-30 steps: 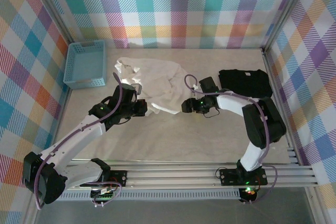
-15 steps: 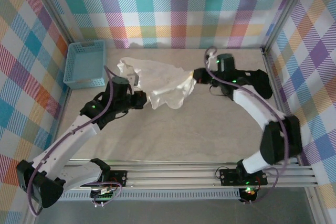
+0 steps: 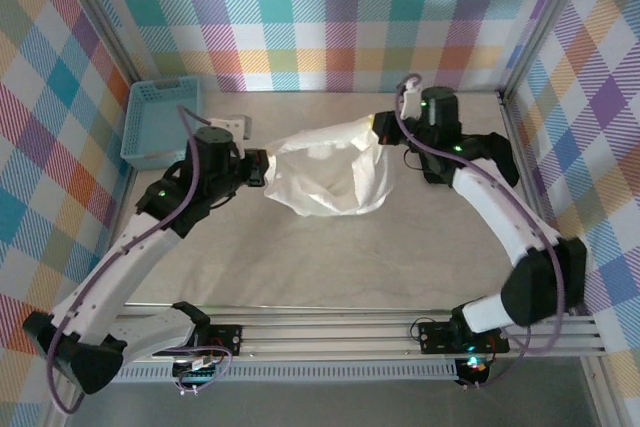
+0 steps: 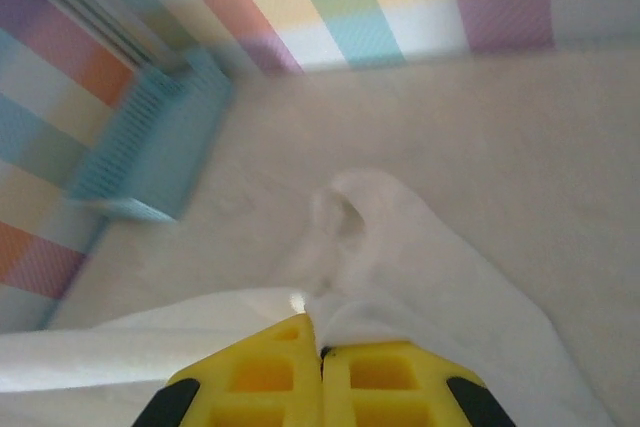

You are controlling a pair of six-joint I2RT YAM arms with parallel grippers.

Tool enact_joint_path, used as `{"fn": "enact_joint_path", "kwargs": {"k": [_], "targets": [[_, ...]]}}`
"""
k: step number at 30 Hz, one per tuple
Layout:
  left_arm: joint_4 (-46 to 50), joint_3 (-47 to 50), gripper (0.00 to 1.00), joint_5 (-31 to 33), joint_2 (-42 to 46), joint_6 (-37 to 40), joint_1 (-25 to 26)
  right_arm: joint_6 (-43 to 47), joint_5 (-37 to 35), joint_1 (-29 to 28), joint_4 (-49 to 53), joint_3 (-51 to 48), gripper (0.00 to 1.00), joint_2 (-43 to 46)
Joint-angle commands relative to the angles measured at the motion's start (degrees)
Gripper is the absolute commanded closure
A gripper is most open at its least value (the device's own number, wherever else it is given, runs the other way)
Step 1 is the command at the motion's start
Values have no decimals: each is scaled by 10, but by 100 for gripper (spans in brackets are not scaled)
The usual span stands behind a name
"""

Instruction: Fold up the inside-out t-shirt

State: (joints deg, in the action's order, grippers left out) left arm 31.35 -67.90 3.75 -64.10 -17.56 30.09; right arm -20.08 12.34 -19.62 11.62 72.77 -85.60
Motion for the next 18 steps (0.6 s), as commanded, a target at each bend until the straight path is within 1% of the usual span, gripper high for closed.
{"fn": "enact_joint_path", "kwargs": {"k": [1,4,6,8,11,14,18], "targets": [[-4,31,100,1,-40,-4,-11,26,-35,-2,52,8,90,-66],[-15,35,100,-30,-86,-12,-13,59,-59,-2,110,41,85,-130],[-19,34,100,-52,-109,-15,-14,74,-58,-3,119,32,81,-133],[-25,35,100,-62,-128,-15,-13,88,-48,-11,101,-7,75,-112],[-32,38,100,-42,-153,-16,-13,107,-35,-36,75,-68,65,-75],[-35,34,100,-10,-182,-21,-15,108,-24,-63,47,-109,61,-62],[-38,26,100,-4,-202,-21,-19,106,-52,-72,53,-90,54,-97]]}}
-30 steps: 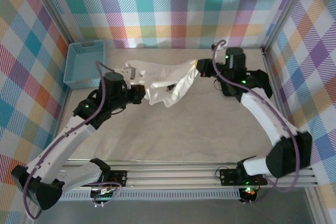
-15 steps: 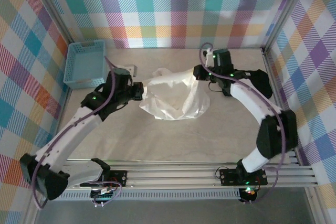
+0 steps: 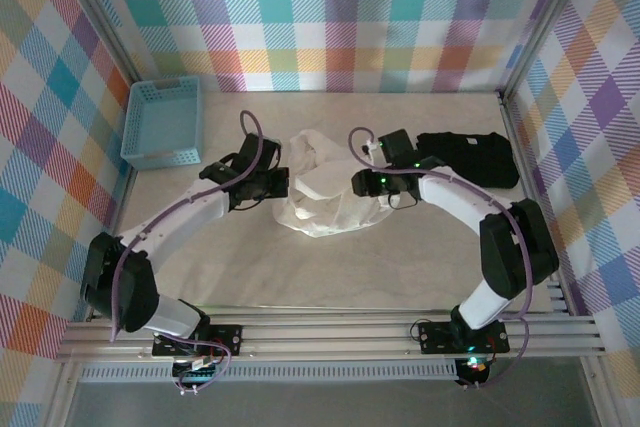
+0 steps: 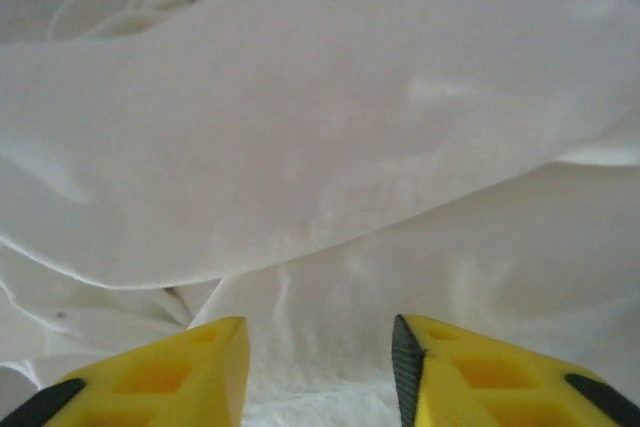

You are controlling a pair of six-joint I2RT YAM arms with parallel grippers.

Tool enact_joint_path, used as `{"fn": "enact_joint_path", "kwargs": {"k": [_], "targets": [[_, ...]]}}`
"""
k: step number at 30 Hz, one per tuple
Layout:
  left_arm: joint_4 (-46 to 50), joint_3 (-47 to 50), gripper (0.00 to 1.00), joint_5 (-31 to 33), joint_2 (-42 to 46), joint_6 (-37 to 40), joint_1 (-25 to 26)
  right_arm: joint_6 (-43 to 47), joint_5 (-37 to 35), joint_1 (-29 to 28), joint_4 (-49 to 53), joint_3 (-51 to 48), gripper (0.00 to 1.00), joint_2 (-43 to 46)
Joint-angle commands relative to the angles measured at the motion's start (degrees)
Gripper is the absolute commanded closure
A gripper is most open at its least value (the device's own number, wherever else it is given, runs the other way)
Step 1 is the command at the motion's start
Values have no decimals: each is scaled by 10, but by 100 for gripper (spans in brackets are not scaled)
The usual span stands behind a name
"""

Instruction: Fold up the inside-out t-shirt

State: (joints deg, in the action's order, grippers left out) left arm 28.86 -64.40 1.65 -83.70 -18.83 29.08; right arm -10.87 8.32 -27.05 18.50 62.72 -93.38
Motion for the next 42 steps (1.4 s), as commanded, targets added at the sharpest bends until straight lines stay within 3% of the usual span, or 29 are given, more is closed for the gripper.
{"fn": "enact_joint_path", "kwargs": {"k": [1,7,12,17,22,29,34,42], "targets": [[-14,-7,100,18,-6,-9,-9,16,-24,2,-17,19,52,-32],[-7,3,100,34,20,-8,-12,35,-117,1,-3,80,45,-107],[-7,19,100,45,53,-4,-22,45,-146,0,-1,131,46,-158],[-7,34,100,45,61,-2,-31,56,-171,2,-11,151,51,-156],[-14,38,100,34,57,-4,-33,62,-189,13,11,156,46,-142],[-14,35,100,29,56,0,-32,29,-92,58,7,125,39,-100],[-14,35,100,28,56,1,-32,4,-35,81,1,145,36,-125],[-16,33,100,19,51,-1,-33,-22,46,84,-19,157,41,-164]]}}
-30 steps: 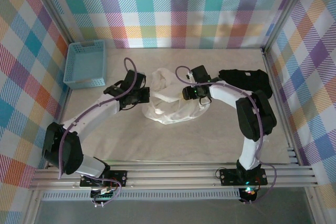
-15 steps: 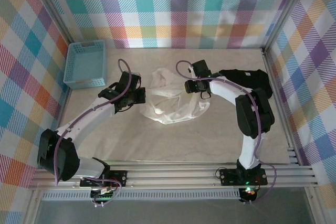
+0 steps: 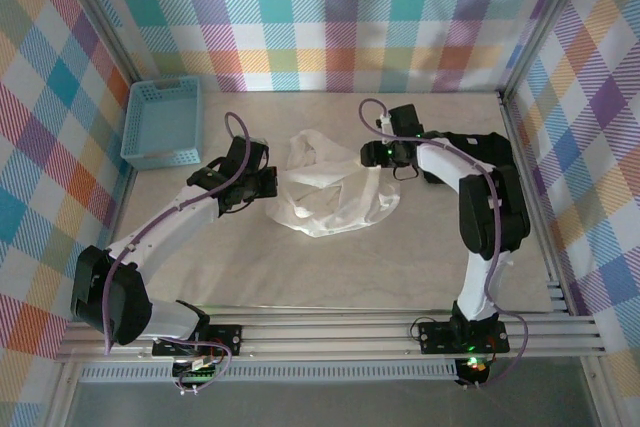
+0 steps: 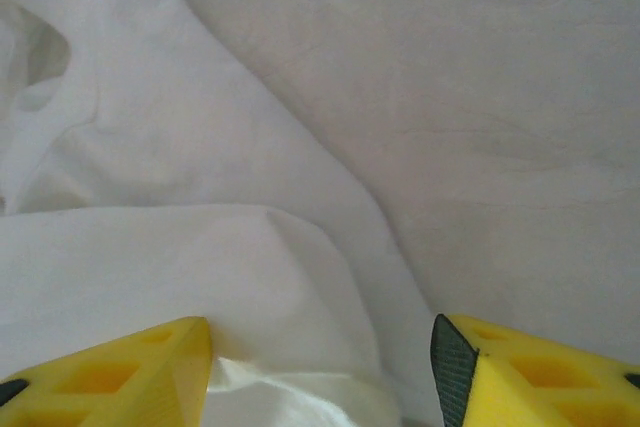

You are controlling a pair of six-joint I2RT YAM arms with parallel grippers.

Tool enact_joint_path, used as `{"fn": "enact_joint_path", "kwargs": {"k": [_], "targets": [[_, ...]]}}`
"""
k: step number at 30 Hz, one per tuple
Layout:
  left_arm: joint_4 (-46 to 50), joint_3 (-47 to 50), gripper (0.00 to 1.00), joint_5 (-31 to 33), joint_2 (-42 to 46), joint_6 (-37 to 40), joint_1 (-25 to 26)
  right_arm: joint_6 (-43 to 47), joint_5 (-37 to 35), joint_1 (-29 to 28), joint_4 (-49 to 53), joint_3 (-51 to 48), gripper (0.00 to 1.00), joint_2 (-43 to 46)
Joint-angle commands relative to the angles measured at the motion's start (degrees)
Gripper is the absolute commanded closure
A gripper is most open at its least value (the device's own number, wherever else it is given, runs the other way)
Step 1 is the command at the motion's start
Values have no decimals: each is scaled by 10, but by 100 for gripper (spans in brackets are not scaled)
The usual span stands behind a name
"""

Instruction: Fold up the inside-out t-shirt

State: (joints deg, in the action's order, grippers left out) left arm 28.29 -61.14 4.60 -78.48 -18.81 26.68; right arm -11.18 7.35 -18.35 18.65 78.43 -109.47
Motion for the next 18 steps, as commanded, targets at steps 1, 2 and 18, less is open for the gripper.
{"fn": "enact_joint_path", "kwargs": {"k": [1,2,18], "targets": [[-12,1,100,-13,-3,-1,-8,-23,64,-3,-26,-3,43,-4],[-14,-1,100,-14,-5,-2,-9,-26,72,-3,-27,-2,46,-7],[-102,-56,60,-109,-146,-59,-58,-16,56,53,-16,-26,100,74]]}}
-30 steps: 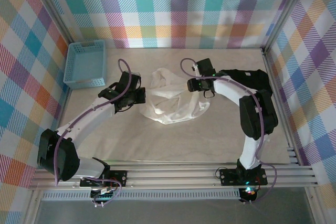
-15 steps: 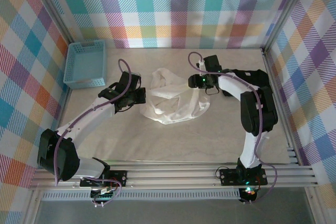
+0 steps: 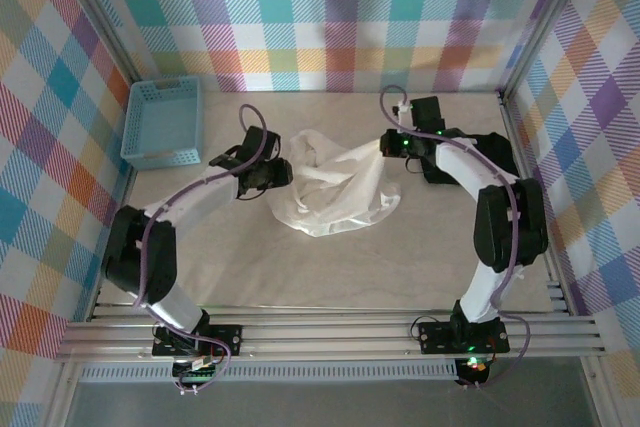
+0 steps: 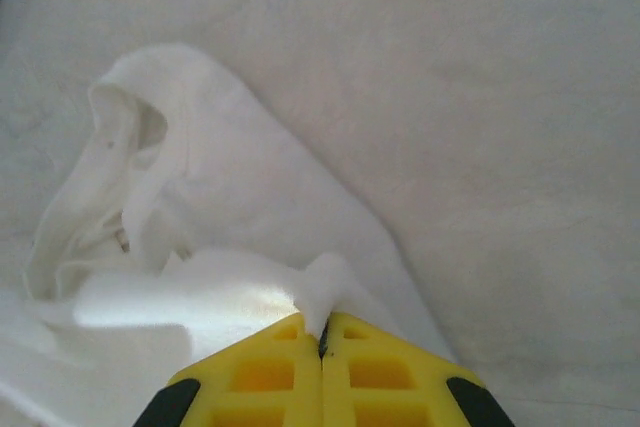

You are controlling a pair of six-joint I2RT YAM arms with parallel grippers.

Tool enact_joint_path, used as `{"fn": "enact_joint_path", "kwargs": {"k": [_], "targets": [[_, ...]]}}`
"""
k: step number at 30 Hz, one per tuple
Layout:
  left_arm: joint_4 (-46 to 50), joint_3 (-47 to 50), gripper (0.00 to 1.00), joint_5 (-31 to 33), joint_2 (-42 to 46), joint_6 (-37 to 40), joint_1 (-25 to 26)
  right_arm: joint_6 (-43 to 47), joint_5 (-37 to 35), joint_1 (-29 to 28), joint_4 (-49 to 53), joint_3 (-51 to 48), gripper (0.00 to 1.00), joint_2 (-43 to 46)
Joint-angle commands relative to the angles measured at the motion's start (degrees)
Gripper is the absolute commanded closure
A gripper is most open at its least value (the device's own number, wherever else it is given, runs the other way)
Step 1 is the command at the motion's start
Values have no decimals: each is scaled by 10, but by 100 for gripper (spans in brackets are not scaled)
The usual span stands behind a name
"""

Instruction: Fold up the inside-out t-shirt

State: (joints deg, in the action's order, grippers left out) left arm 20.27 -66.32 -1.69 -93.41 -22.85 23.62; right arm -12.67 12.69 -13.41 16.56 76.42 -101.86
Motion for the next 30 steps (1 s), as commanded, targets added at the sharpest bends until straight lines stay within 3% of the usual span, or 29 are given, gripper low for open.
{"fn": "enact_joint_path", "kwargs": {"k": [1,4,7,11,20,23,28,30], "targets": [[-21,10,53,-56,15,-12,-28,-1,2,4,5,-4,100,-7],[-16,63,40,-59,56,-6,-29,1,1,4,5,0,100,-20],[-23,110,34,-53,72,-9,-42,-2,10,5,-1,1,100,-29],[-38,110,33,-107,38,-18,-62,-5,18,5,-2,1,100,-33],[-112,103,35,-161,-46,-33,-89,-5,20,4,-3,-5,100,-28],[-132,102,43,-178,-66,-40,-92,-6,22,5,-2,-7,100,-28],[-161,108,73,-188,-69,-47,-93,-3,19,5,0,-8,100,-26],[-159,112,81,-178,-62,-45,-94,0,16,4,3,-7,100,-25]]}}
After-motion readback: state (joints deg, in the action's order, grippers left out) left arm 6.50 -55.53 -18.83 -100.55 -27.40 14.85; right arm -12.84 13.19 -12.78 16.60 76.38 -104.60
